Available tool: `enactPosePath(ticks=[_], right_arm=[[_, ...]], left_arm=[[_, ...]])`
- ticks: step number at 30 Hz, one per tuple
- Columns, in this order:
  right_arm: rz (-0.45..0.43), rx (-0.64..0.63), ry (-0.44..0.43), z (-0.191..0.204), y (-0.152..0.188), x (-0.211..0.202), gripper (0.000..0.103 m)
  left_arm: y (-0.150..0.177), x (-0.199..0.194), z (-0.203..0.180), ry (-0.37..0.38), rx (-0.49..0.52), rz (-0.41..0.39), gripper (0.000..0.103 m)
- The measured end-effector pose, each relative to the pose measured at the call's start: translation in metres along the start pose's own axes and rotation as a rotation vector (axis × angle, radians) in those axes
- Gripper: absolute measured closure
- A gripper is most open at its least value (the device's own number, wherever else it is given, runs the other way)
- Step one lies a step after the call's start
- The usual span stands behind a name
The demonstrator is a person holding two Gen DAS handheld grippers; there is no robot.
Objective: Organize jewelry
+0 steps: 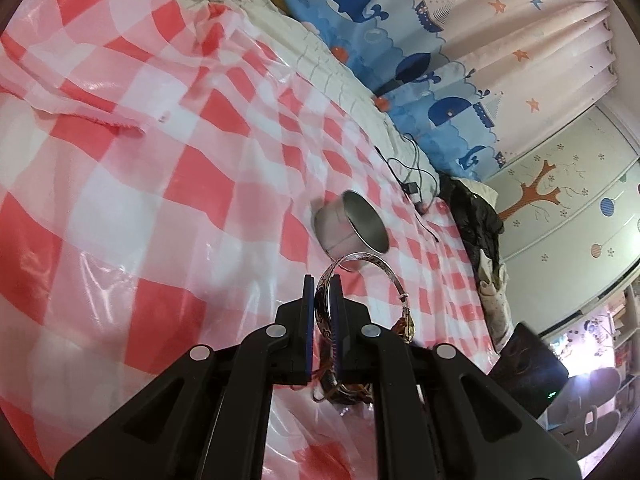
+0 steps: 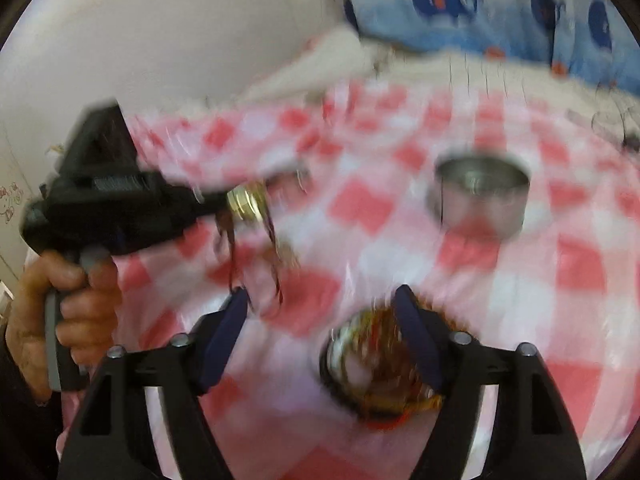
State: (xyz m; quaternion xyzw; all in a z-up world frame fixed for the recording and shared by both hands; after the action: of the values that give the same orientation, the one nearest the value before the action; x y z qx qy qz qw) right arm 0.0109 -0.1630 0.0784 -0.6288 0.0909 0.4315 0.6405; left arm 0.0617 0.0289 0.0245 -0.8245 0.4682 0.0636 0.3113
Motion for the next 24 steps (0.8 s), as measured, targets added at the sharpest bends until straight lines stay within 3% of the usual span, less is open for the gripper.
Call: enactPosePath(ticks=[5, 7, 10, 17, 20, 23, 24], right_arm=[[-0.036, -0.084, -0.022, 0.014, -0.016, 0.006, 0.035], [-0.012, -0.102, -0.096, 0.020, -0.015, 0.008, 0.067], [-0.002, -0.150, -0.098, 0.030, -0.008, 0.004, 0.093], [0.052, -0.142, -0.120, 0.031, 0.020, 0.000, 0.096], [0.057, -0.167, -0.108, 0.033, 0.023, -0.001, 0.096], [0.066, -0.228, -0.215, 0.048, 0.022, -0.006, 0.096], [0.111, -0.262, -0.200, 0.051, 0.025, 0.000, 0.094]], left_arm=[[0.005, 0.010, 0.001, 0.111, -0.063, 0.059, 0.096], [0.006, 0.010, 0.001, 0.095, -0.056, 0.058, 0.096], [0.003, 0.008, 0.001, 0.084, -0.059, 0.041, 0.095], [0.001, 0.003, 0.000, 0.029, -0.018, 0.027, 0.096], [0.007, 0.012, -0.005, 0.025, 0.025, 0.096, 0.095], [0.017, 0.025, -0.010, 0.026, 0.054, 0.179, 0.095], [0.019, 0.027, -0.011, 0.017, 0.067, 0.192, 0.095]])
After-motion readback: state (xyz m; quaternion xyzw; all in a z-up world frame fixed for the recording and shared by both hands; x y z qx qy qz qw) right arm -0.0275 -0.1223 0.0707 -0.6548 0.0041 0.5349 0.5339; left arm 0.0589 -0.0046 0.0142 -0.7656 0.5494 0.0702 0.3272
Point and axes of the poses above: each gripper's, at about its wrist camera, not at the fingertips, and x roughly the way its jaws point, z to its left, y to its underside, the point moved 4 cm from there along x, roughly the way its jaws point, and after that the axes turned 9 degrees about y, right-handed, at the moved point
